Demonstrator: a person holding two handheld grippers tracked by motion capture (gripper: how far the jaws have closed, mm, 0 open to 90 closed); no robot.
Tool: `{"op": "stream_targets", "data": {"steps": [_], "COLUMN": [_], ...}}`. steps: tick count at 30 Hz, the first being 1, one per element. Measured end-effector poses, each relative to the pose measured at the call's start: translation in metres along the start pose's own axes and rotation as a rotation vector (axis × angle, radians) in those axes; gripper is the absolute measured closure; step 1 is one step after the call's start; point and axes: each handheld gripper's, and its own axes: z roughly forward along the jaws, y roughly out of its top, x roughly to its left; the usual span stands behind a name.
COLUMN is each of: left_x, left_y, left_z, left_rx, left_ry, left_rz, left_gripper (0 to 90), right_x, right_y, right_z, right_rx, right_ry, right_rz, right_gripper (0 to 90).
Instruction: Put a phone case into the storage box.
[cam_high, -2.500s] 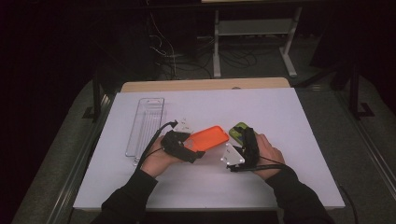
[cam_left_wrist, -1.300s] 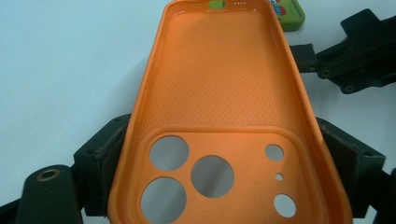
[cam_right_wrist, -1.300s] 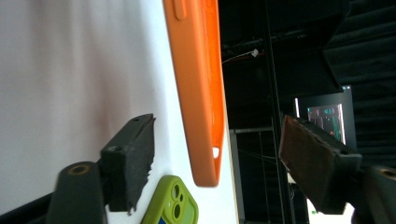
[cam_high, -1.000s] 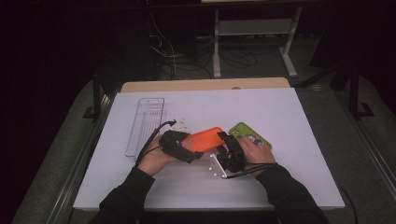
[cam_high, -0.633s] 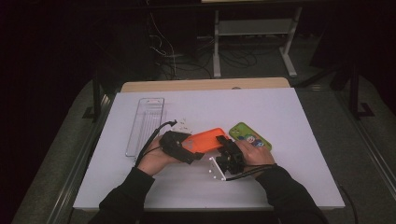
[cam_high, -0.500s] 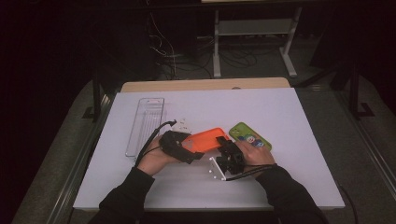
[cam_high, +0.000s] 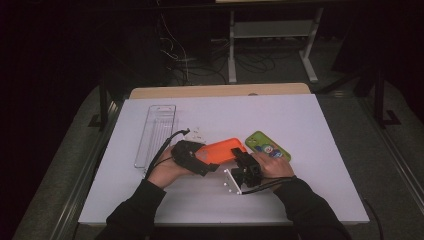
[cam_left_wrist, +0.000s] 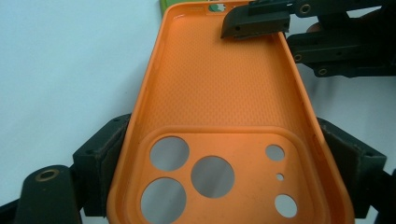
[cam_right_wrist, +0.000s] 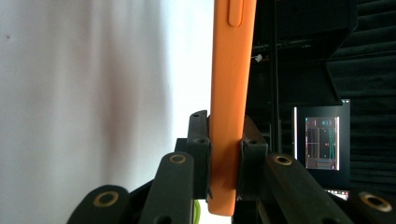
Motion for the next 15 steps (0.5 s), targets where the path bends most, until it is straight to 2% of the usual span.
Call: {"op": "stream_targets", "data": {"steps": [1, 2, 4, 6, 7, 8, 10, 13, 14, 15], "left_x": [0.000, 0.000, 0.001, 0.001, 0.003, 0.001, 0.003, 0.005, 0.004, 0.007], "left_y": [0.000, 0.000, 0.000, 0.000, 0.000, 0.000, 0.000, 0.000, 0.000, 0.000], "left_z": [0.001, 0.001, 0.000, 0.000, -0.001, -0.001, -0.004, -0.008, -0.008, -0.011], "left_rx": [-0.001, 0.003, 0.008, -0.007, 0.004, -0.012, -0.007, -0.006, -0.017, -0.006], "left_ry": [0.000, 0.000, -0.008, 0.003, -0.006, -0.005, -0.010, -0.019, -0.021, -0.019], "left_rz": [-0.006, -0.010, -0.011, -0.023, -0.014, -0.036, -0.024, -0.016, -0.037, -0.010], "left_gripper": [14.4, 14.0, 13.5, 11.5, 9.1, 7.1, 3.0, 0.0, 0.0, 0.0], "right_x": [0.000, 0.002, 0.002, 0.002, 0.001, 0.001, 0.002, 0.001, 0.000, -0.001], "right_y": [0.000, 0.001, 0.002, 0.002, 0.002, 0.001, 0.001, -0.001, -0.002, -0.003], "right_z": [0.000, 0.000, -0.001, -0.001, -0.001, -0.001, -0.001, -0.001, -0.001, -0.001], "right_rx": [0.001, -0.003, -0.001, -0.002, 0.000, 0.006, 0.011, 0.009, 0.018, 0.022], "right_ry": [0.001, -0.014, -0.019, -0.024, -0.021, -0.005, -0.020, -0.024, -0.023, -0.008], "right_rz": [0.002, 0.031, 0.022, 0.026, 0.027, 0.002, 0.030, 0.037, 0.041, 0.030], "right_gripper": [77.4, 77.4, 77.5, 77.5, 77.5, 77.5, 77.5, 77.5, 77.4, 77.5]}}
